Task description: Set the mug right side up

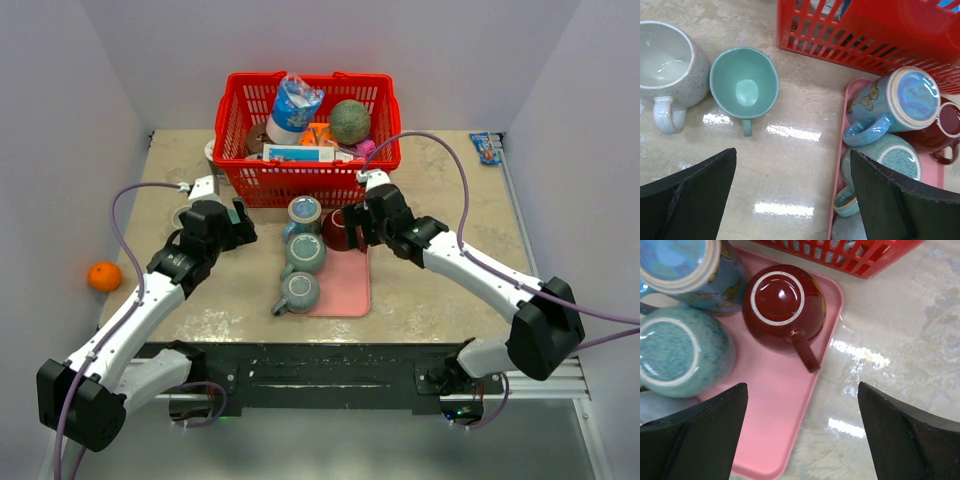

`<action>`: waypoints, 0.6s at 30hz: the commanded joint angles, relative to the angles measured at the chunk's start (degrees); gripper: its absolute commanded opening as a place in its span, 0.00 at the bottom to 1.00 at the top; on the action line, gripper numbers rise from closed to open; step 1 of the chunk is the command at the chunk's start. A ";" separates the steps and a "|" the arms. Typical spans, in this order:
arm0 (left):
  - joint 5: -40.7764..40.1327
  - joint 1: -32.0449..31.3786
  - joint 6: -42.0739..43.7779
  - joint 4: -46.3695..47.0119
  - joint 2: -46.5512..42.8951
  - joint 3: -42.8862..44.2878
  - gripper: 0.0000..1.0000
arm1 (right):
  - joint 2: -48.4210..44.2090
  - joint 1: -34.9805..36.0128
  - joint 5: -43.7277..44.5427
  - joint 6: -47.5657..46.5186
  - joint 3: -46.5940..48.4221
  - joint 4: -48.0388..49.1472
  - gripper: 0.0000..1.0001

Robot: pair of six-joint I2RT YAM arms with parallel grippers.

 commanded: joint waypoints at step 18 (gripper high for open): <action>5.09 -0.13 0.33 1.32 -1.33 3.55 0.99 | 14.47 -3.49 -4.98 -18.29 -7.38 25.62 0.52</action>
